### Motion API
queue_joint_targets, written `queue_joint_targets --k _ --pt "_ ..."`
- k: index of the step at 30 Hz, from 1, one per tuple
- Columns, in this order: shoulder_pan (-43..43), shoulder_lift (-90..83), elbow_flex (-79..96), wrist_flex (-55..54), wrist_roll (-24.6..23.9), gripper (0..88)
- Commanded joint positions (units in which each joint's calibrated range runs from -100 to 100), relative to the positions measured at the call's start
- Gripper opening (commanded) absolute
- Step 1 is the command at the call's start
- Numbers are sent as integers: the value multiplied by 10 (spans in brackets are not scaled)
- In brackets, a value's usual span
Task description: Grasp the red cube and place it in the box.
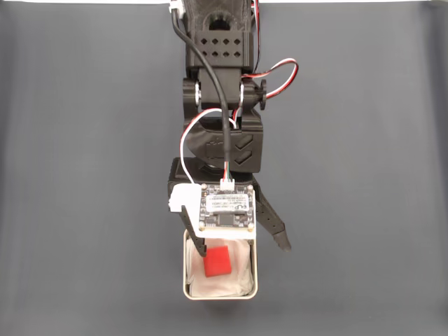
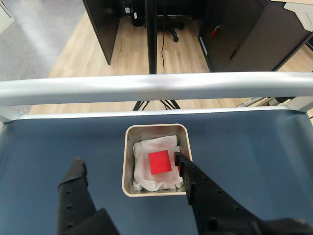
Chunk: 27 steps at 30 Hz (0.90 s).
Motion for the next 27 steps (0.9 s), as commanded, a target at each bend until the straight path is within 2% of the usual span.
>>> queue_joint_targets --k 1,27 --pt "7 -12 -2 -17 0 427" --pt "6 -20 5 -30 -1 413"
